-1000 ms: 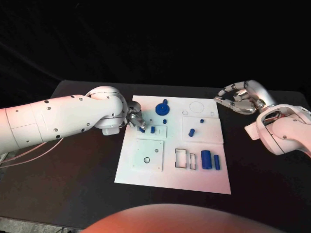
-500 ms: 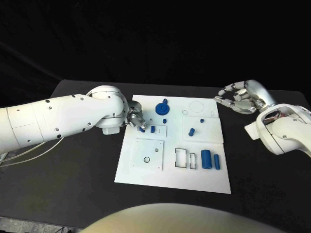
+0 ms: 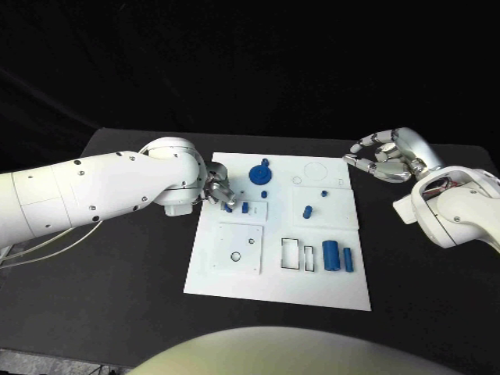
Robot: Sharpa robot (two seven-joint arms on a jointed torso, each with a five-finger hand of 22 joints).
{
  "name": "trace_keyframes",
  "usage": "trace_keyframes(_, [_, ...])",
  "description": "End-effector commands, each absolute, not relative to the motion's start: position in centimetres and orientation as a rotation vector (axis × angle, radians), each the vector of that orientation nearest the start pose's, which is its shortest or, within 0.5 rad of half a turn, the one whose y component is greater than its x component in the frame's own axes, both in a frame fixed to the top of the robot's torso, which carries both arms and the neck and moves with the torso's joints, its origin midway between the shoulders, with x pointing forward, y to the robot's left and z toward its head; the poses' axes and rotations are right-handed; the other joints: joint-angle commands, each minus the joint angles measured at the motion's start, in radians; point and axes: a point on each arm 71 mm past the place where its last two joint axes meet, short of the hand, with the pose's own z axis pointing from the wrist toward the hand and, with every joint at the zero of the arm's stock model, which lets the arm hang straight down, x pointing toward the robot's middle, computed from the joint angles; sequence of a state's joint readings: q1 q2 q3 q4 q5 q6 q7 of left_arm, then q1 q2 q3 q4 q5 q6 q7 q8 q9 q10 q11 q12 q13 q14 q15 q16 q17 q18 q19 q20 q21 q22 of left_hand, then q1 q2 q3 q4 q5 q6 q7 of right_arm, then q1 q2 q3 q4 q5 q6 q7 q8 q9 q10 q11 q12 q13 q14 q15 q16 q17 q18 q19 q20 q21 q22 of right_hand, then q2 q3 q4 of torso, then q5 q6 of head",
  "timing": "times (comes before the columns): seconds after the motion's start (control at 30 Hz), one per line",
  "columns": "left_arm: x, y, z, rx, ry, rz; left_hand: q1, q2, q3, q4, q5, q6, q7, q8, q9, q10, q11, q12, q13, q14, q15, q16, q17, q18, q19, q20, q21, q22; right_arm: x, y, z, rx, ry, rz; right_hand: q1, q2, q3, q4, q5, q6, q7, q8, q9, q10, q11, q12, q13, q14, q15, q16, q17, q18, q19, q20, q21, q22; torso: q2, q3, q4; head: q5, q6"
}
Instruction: Assemble the parts on the task board
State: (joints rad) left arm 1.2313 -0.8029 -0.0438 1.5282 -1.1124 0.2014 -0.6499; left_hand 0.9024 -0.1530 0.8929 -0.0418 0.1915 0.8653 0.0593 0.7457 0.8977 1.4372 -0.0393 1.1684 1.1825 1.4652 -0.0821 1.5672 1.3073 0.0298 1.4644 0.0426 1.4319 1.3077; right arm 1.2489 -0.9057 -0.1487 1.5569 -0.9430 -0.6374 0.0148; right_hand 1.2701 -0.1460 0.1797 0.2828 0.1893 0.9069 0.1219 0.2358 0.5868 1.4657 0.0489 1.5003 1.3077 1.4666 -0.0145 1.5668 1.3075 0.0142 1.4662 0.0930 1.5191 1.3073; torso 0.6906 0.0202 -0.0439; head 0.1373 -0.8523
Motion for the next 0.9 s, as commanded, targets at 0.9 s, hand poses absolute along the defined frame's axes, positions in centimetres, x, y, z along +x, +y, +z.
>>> trace_keyframes(0.9, [47.85, 20.91, -22.14, -0.139, 2.415, -0.232, -0.125, -0.049, -0.086, 0.079, -0.144, 0.067, -0.047, 0.026, 0.007, 0.004, -0.007, 0.003, -0.007, 0.106, -0.017, 0.004, 0.263, 0.002, 0.031, -0.017, 0.0, 0.221, 47.75, -23.66, -18.35, 0.367, 1.512, 0.822, -0.013, 0.0, -0.002, 0.003, 0.001, -0.005, 0.0, 0.003, 0.003, 0.048, -0.004, -0.005, 0.2, 0.104, -0.006, 0.004, 0.263, 0.0, 0.073, -0.004, -0.006, 0.245, 0.001, 0.0013, -0.0002, -0.003, 0.001])
